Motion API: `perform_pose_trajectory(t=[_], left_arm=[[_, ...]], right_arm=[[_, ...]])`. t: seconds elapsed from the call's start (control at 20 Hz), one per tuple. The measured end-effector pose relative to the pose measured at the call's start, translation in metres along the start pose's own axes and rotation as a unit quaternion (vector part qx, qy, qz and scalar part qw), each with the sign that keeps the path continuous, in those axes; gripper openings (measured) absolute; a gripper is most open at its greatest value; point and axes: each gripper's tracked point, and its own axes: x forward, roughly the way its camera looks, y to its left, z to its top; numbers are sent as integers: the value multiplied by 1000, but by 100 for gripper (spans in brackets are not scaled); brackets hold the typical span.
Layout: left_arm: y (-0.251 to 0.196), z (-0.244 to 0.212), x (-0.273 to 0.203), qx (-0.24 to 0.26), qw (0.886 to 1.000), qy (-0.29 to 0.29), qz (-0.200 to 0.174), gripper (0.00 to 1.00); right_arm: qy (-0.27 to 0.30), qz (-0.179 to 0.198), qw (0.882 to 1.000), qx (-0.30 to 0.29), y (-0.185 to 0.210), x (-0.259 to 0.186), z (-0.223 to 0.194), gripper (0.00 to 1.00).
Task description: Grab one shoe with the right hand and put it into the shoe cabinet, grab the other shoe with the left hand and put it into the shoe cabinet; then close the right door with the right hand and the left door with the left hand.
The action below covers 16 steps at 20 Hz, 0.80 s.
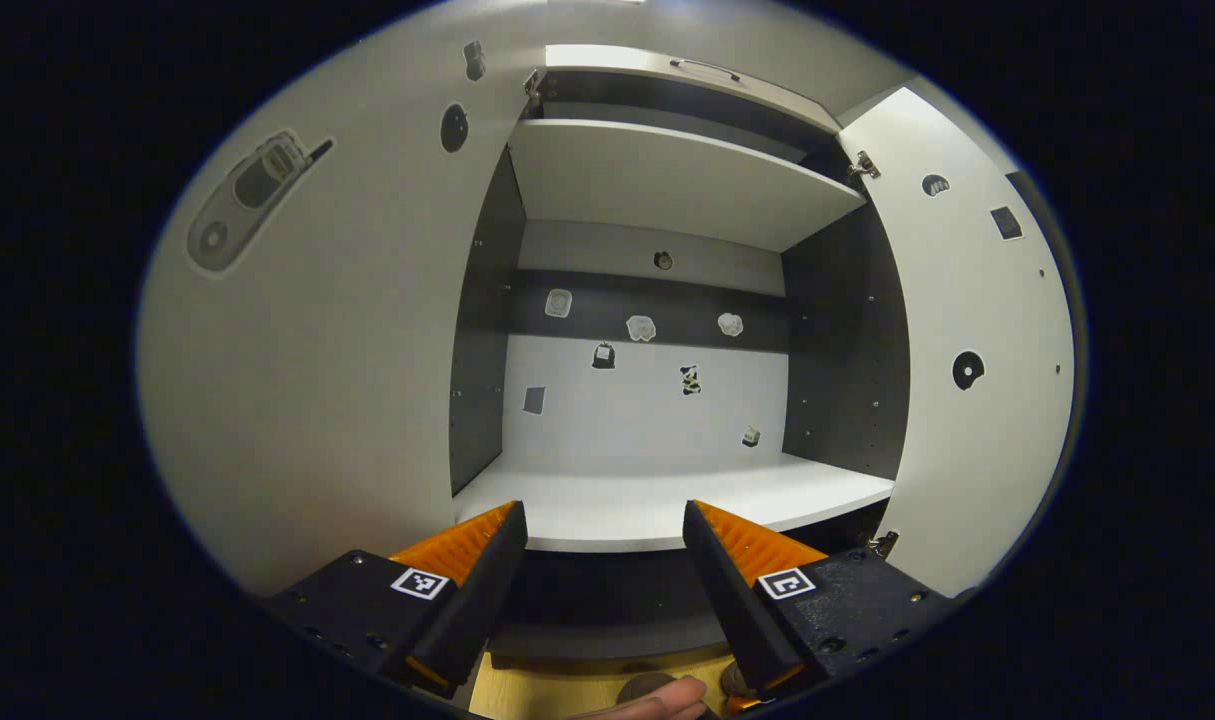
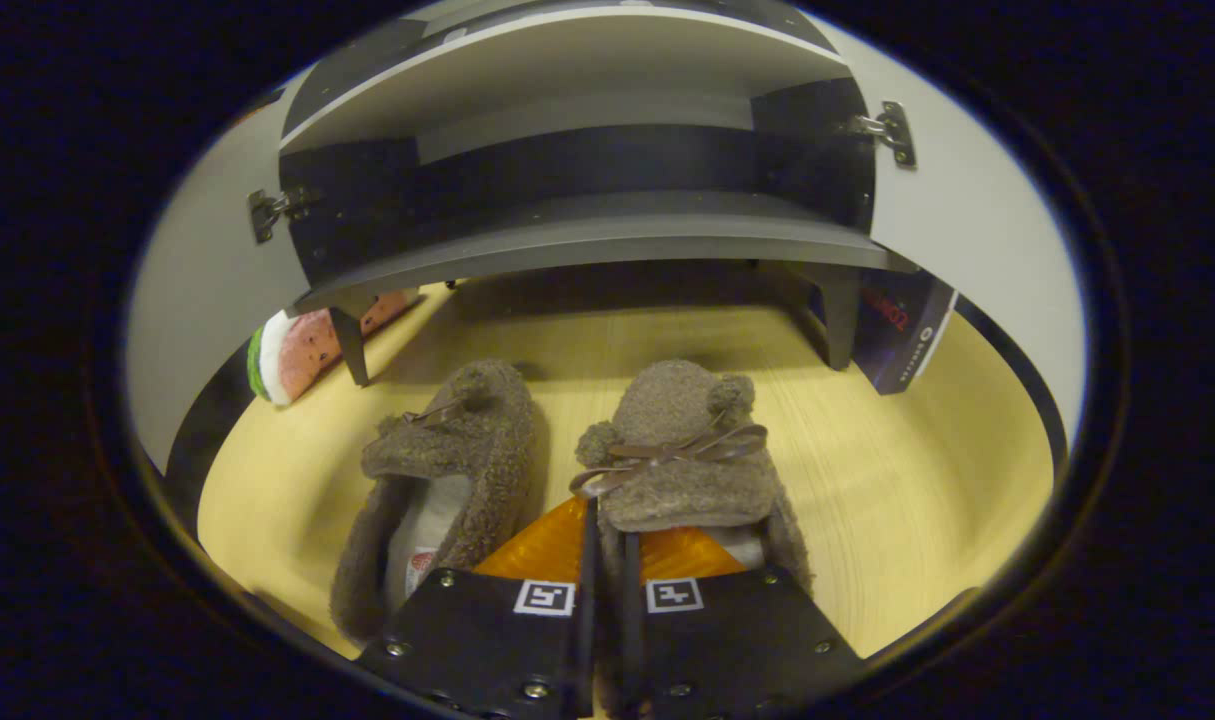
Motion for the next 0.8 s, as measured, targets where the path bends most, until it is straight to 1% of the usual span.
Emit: perform_pose_trajectory(t=[0.05,0.1,0.15,0.2,0.3,0.5,0.55,0.8], left_arm=[[-1,-1,2,0,1000,2,-2,96],[-2,-2,2,-2,1000,3,-6,96],[-4,-1,2,-4,1000,2,-10,96],[-5,1,1,-5,1000,0,-14,96],[-4,4,-1,-3,1000,-5,-17,96],[-1,10,-4,-11,1000,-13,-18,96],[-1,11,-5,-14,1000,-13,-20,96],[-2,15,-10,-15,999,-17,-29,96]], right_arm=[[-7,27,1000,3,9,-5,1,2],[-14,60,998,16,18,-12,4,2],[-24,82,996,27,26,-20,10,2],[-39,92,995,24,26,-27,16,1],[-64,89,994,-1,23,-47,29,1],[-123,58,989,-55,12,-93,71,1],[-133,58,988,-59,12,-105,81,1],[-178,82,980,-44,18,-169,135,1]])
